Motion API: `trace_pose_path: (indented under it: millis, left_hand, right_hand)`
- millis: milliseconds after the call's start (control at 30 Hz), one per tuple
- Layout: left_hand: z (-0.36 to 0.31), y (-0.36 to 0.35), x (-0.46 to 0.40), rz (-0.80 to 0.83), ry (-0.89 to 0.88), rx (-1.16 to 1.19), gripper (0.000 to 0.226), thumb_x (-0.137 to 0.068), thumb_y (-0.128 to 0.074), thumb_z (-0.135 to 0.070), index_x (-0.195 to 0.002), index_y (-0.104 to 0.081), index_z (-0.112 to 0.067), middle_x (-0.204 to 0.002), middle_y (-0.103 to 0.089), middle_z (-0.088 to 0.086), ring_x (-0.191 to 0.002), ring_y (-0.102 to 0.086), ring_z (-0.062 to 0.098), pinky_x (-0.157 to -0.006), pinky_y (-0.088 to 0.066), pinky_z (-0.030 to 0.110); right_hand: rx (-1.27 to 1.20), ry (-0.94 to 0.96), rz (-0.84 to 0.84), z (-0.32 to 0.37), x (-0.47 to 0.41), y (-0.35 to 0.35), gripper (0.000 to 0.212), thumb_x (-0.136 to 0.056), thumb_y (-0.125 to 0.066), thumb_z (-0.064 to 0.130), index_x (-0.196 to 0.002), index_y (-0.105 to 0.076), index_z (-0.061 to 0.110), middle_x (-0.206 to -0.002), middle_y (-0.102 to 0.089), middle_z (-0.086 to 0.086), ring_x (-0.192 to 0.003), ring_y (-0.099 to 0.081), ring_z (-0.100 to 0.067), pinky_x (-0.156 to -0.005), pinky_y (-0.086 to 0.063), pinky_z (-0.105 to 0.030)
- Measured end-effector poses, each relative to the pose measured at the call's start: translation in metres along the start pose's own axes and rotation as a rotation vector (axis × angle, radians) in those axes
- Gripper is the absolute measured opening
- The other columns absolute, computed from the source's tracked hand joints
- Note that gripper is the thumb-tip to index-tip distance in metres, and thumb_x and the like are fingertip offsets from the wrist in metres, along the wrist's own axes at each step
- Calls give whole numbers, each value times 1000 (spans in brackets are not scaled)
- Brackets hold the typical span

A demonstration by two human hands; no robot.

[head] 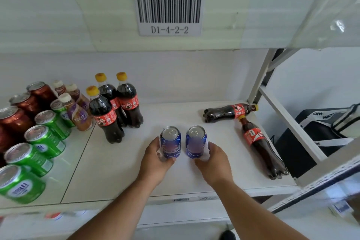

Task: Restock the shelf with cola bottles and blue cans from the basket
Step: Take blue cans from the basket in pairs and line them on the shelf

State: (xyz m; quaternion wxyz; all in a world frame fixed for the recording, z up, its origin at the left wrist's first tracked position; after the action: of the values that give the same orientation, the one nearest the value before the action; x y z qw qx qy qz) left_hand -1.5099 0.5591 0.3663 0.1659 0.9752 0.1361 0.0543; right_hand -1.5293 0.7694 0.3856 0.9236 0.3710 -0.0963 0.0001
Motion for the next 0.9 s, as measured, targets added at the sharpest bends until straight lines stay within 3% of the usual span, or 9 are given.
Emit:
trace_pose_path:
  millis: [100,167,233,400,567,700,900]
  left_hand:
    - [7,-5,1,-22,23,2,64,-78,-86,0,-116,-57,-42,-115,-67,-23,-96,-64,-22,-85,-47,7]
    - [12,-8,-1,-38,42,6,63,-79,-83,2,-116,-55,-41,-113,-70,-20,-95,-69,-13,-90,-52,18]
    - [12,-10,-3,-59,48,-5,64,-80,-81,4,-118,-53,-39,-109,-70,-20,-95,-67,-12,-89,-53,20]
    - [13,-13,-13,-75,27,-29,61,-81,-80,3,-123,-54,-33,-109,-70,-14,-96,-68,-7,-91,-55,24]
    - [13,-18,-30,-92,25,3,61,-81,-80,0,-121,-54,-37,-108,-71,-16,-100,-74,9,-94,-59,33]
    - [13,-20,-43,-89,13,15,61,-81,-80,1,-122,-54,-36,-110,-72,-14,-100,-73,7,-95,-59,32]
    - [10,-23,-66,-76,-18,-6,60,-82,-80,-1,-123,-56,-37,-112,-72,-15,-104,-72,7,-97,-59,34]
  right_hand:
    - [42,38,-33,8,1,-1,23,-84,-72,32,-103,-63,23,-106,-72,0,-96,-66,-23,-79,-55,-36]
    - [60,31,-29,10,-1,-3,17,-86,-70,29,-100,-62,24,-100,-74,0,-86,-65,-23,-71,-53,-34]
    - [88,38,-40,12,-3,-5,13,-88,-68,27,-97,-59,26,-99,-75,0,-80,-62,-22,-67,-47,-31]
    - [59,40,-41,11,-15,-11,20,-91,-69,27,-110,-65,21,-103,-74,-1,-86,-66,-21,-72,-51,-29]
    - [53,55,-56,16,-30,-14,13,-89,-65,23,-101,-63,19,-97,-74,-3,-80,-62,-23,-67,-48,-31]
    - [41,57,-52,21,-41,-15,11,-91,-66,24,-96,-57,25,-91,-69,2,-83,-66,-20,-72,-56,-31]
    - [58,77,-46,29,-62,-16,8,-90,-62,21,-98,-63,23,-94,-73,0,-82,-67,-21,-72,-55,-31]
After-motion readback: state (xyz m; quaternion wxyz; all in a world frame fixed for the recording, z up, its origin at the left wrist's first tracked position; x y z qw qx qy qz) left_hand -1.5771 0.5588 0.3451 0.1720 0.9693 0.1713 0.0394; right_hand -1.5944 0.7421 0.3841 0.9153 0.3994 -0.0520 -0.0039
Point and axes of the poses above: each hand's wrist, its own x-axis away from the middle knuckle, its own y-axis out of the back of the hand, z = x × y, the point moved 3 cm from there along -x, towards the middle knuckle
